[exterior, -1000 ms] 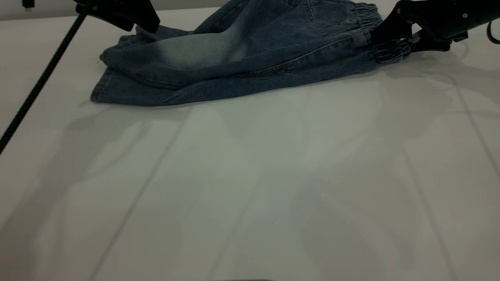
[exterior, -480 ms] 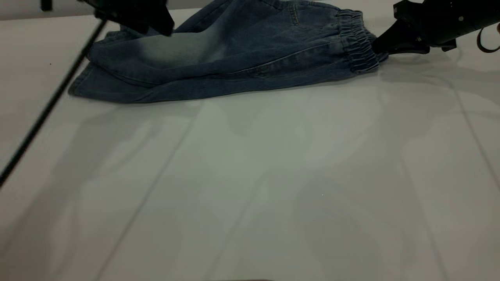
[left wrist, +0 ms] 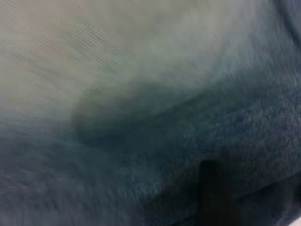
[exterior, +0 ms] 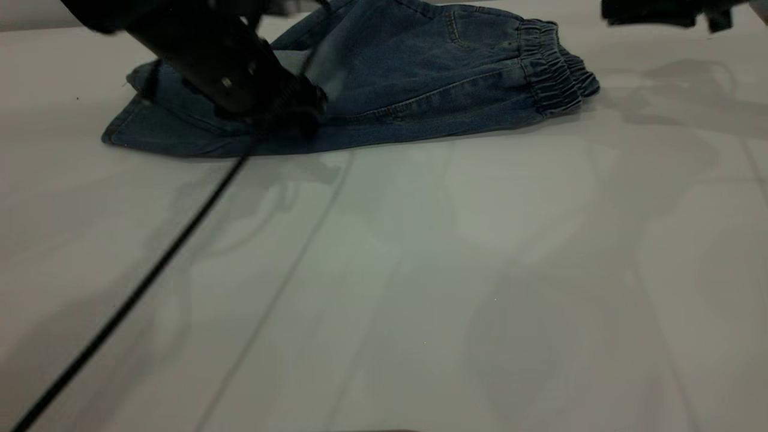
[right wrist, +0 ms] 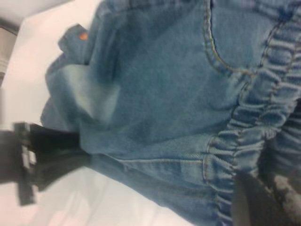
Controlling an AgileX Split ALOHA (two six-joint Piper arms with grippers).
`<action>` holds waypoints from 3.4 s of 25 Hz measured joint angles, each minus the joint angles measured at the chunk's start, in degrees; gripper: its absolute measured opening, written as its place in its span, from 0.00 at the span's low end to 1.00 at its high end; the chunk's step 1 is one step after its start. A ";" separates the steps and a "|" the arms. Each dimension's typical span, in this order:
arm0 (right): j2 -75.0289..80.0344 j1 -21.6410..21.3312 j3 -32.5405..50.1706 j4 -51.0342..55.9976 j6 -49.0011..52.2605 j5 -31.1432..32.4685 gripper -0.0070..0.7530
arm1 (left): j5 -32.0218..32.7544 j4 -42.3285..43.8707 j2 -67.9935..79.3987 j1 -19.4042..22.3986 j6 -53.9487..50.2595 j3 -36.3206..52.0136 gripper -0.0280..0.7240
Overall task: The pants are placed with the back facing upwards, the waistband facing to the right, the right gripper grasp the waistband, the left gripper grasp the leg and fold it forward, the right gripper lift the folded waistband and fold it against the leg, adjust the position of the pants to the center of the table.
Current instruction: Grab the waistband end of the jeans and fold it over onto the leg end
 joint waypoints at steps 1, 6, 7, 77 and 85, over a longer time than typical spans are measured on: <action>-0.61 -0.29 0.00 -0.69 0.45 0.43 0.04 | -0.51 0.05 0.20 -0.40 -0.01 -0.12 0.54; -2.46 -0.57 0.00 -2.57 4.89 1.80 0.08 | -0.96 0.01 1.46 -3.16 -0.01 -2.25 0.54; -2.46 -0.57 0.00 -2.86 5.71 1.83 0.10 | -0.71 0.01 1.65 -3.97 -0.01 -2.67 0.54; 6.73 11.29 -0.38 20.90 -12.33 -26.01 0.05 | 11.95 1.28 7.57 -4.83 0.19 -16.48 0.54; 0.13 9.68 -1.47 9.16 -6.98 -22.02 0.05 | 19.32 2.07 3.99 -4.82 0.14 -16.90 0.54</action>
